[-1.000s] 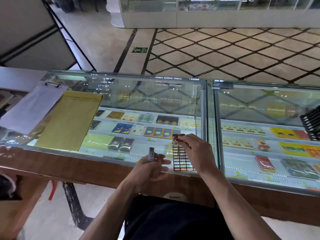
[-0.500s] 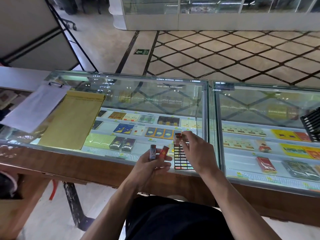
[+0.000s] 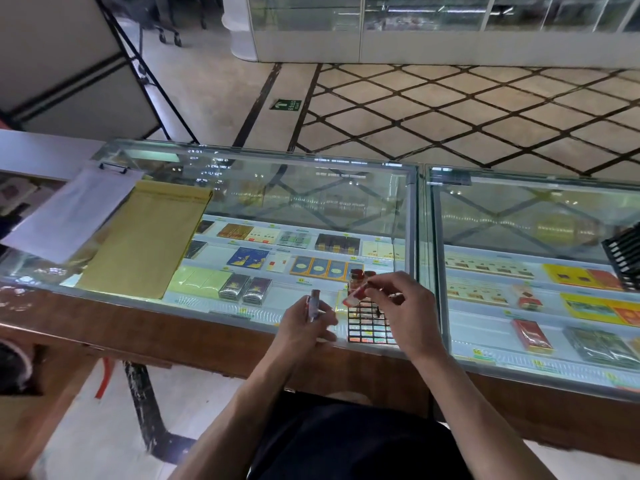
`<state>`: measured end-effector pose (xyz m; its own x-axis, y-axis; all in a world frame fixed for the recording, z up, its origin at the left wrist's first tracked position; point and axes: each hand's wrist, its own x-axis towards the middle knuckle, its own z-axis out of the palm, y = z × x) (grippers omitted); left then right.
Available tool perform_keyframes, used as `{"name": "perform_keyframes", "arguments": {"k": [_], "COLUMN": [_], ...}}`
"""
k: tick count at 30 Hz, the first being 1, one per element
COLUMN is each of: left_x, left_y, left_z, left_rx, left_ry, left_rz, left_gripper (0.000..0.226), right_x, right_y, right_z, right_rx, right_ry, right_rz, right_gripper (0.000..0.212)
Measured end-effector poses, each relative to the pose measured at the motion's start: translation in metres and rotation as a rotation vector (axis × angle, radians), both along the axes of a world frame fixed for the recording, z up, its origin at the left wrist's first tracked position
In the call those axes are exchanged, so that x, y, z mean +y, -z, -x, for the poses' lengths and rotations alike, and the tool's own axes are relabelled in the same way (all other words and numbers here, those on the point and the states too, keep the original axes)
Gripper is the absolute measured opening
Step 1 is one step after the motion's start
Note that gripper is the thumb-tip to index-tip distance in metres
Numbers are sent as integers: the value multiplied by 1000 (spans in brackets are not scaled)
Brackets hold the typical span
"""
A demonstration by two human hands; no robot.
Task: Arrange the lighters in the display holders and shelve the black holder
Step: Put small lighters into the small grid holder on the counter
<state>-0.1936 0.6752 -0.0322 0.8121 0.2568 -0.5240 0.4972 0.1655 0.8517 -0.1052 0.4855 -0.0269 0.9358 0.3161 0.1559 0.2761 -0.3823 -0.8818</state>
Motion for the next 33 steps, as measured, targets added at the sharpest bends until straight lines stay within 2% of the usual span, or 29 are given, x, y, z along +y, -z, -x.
{"name": "perform_keyframes", "arguments": {"k": [1,3,7,11,17,24,26,29,33], "left_x": [4,11,18,18,13,12,11,9,3], "left_y": [3,7,2,-5,-5,-6,-5,-3,-3], "left_z": [0,0,2,5,12,14,14,13,11], "left_rx": [19,25,54,20,-50,-88,-117,-160,-169], "left_ry": [-8,-1,60,92,134,128,152,173,223], "left_rz": [-63,-64,20,192,197,146,120,133,147], "left_gripper": [13,13,17,28,25,27,27,28,24], "right_x": [-2,-3,4,7,12,10,10,14,13], "right_y": [1,6,19,21,23,13,6,-1,-1], "right_z": [-3,-6,-5,-8,-6,-2,3,9,14], "right_rx": [-118,-268,-366,-415,-349,-425,-337,-10,154], "right_ry": [8,-11,-74,-55,-34,12,-10,-117,-153], "right_rz": [67,165,338,400,399,365,251,52,-41], "right_gripper": [18,17,19,18,19,12,13,17,17]}}
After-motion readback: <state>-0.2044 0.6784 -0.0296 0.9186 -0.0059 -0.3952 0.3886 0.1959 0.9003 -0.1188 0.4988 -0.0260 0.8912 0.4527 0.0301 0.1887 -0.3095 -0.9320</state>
